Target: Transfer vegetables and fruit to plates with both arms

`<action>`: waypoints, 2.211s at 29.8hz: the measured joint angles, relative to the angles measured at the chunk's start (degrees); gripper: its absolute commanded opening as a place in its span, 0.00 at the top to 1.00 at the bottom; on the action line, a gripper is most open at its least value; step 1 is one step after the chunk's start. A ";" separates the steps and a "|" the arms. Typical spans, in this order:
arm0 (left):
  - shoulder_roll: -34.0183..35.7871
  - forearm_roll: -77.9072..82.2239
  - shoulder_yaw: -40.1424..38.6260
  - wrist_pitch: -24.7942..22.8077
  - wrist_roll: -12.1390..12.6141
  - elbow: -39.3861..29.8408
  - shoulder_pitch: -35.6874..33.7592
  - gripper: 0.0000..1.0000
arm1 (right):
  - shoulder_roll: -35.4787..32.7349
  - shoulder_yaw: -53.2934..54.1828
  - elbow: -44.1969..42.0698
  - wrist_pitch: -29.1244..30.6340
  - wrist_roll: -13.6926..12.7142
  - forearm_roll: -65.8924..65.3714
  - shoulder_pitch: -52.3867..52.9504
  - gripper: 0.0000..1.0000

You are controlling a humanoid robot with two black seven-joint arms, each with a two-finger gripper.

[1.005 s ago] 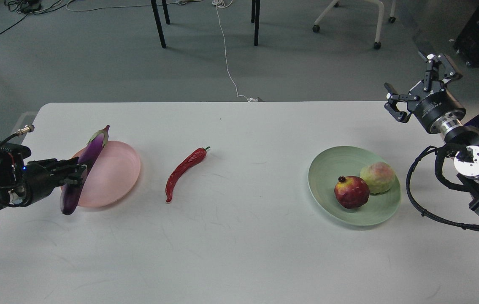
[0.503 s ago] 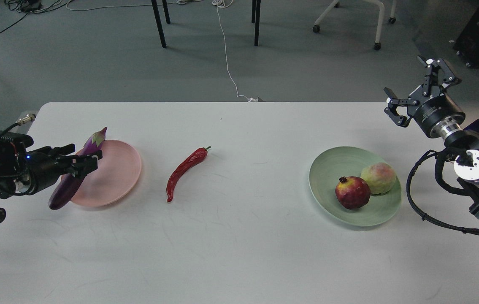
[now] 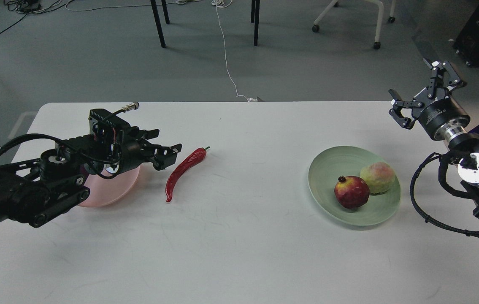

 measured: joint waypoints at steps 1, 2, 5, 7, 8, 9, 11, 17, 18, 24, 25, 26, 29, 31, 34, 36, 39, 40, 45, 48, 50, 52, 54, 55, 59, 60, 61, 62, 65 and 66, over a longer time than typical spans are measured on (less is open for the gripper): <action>-1.00 0.04 0.31 0.00 0.02 0.73 0.19 0.38 | -0.03 0.00 -0.02 0.00 0.00 0.00 0.00 0.01; -2.01 0.15 0.69 0.00 0.02 1.45 0.30 0.39 | -0.04 0.00 -0.02 0.00 0.00 0.00 0.00 0.01; -3.80 0.85 2.13 0.14 0.02 2.62 0.40 0.40 | -0.04 0.03 0.03 0.00 0.00 0.00 -0.11 0.01; -4.27 1.17 2.87 0.28 0.02 2.82 0.56 0.44 | -0.03 0.11 0.04 0.00 0.00 0.00 -0.53 0.01; -4.46 1.24 3.10 0.32 0.02 2.87 0.71 0.47 | -0.04 0.17 0.05 0.00 0.00 0.00 -0.66 0.01; -4.66 1.28 3.28 0.34 0.02 2.92 0.86 0.53 | -0.03 0.25 0.05 0.00 0.00 0.00 -0.73 0.01; -4.95 1.32 3.64 0.35 0.00 3.07 1.12 0.69 | 0.03 0.33 0.08 0.00 0.00 0.00 -0.77 0.01; -5.16 1.34 4.09 0.35 -0.02 3.16 2.03 0.93 | 0.30 0.55 0.02 0.00 0.30 0.00 -0.79 0.01; -5.08 1.33 4.09 0.37 -0.03 3.16 2.05 0.93 | 0.31 0.72 0.00 0.00 0.41 0.00 -0.78 0.01; -1.77 0.62 2.75 2.14 -0.31 0.63 1.23 0.93 | 0.18 1.13 -0.02 0.00 0.52 0.00 -0.78 0.01; 0.17 0.53 2.30 2.51 -0.34 -0.80 0.85 0.93 | 0.09 1.14 -0.02 0.00 0.53 0.00 -0.77 0.01; 2.38 0.38 1.77 2.71 -0.38 -2.50 0.53 0.92 | 0.03 1.15 -0.04 0.00 0.54 0.00 -0.76 0.01; 9.63 -0.34 0.55 2.90 -0.51 -7.51 0.16 0.89 | 0.01 1.16 -0.08 0.00 0.54 0.00 -0.72 0.01; 14.19 -0.46 0.52 2.91 -0.42 -9.29 0.36 0.89 | -0.02 1.22 -0.10 0.00 0.54 0.00 -0.71 0.01; 19.66 -0.66 0.95 2.91 -0.38 -10.04 1.38 0.88 | 0.01 1.54 -0.08 0.00 0.56 0.00 -0.71 0.01; 22.07 -0.70 1.08 2.91 -0.70 -10.11 3.05 0.84 | 0.30 1.70 -0.05 0.00 0.76 0.00 -0.73 0.01; 23.51 -0.75 1.12 2.96 -0.93 -10.11 5.63 0.67 | 0.73 1.70 0.00 0.00 0.84 0.00 -0.86 0.01; 23.52 -0.79 1.12 2.98 -0.94 -10.08 6.22 0.62 | 0.79 1.68 0.00 0.00 0.85 0.00 -0.87 0.01; 22.79 -0.87 0.89 3.12 -0.81 -9.73 7.42 0.31 | 0.90 1.52 0.00 0.00 0.88 0.00 -0.77 0.01; 21.77 -1.38 0.29 3.18 -0.80 -9.36 7.27 0.20 | 0.90 1.38 -0.02 0.00 0.88 0.00 -0.57 0.01; 21.60 -2.89 -0.15 3.18 -0.82 -9.03 6.66 0.14 | 0.90 1.36 -0.11 0.00 0.88 0.00 -0.49 0.01; 21.53 -5.86 -0.89 3.17 -0.87 -8.82 5.95 0.08 | 0.88 1.37 -0.18 0.00 0.88 0.00 -0.40 0.01; 21.42 -10.19 -1.95 3.04 -0.90 -8.46 4.73 0.06 | 0.87 1.48 -0.35 0.00 0.88 0.00 -0.12 0.01; 21.38 -13.20 -2.79 2.96 -0.93 -8.31 4.05 0.04 | 0.86 1.63 -0.46 0.00 0.88 0.00 0.17 0.01; 20.38 -29.33 -8.14 2.87 -1.06 -8.00 2.91 0.03 | 0.84 3.41 -0.77 0.00 0.88 0.00 2.00 0.01; 19.50 -34.52 -9.91 2.83 -1.06 -8.01 2.82 0.02 | 0.84 3.91 -0.79 -0.24 0.87 0.00 2.47 0.01; 18.40 -40.01 -11.68 2.81 -1.06 -8.01 2.81 0.02 | 0.84 4.31 -0.94 -0.98 0.84 0.00 3.10 0.01; 17.42 -44.80 -13.18 2.80 -1.06 -8.01 2.81 0.02 | 0.84 4.55 -1.10 -1.85 0.83 0.00 3.74 0.01; 14.59 -62.06 -18.37 2.77 -1.07 -6.99 2.81 0.02 | 1.03 5.00 -1.56 -4.57 0.81 0.01 5.53 0.01; 13.96 -66.95 -19.75 2.72 -1.07 -6.49 2.83 0.02 | 1.17 5.09 -1.34 -4.80 0.82 0.03 5.94 0.01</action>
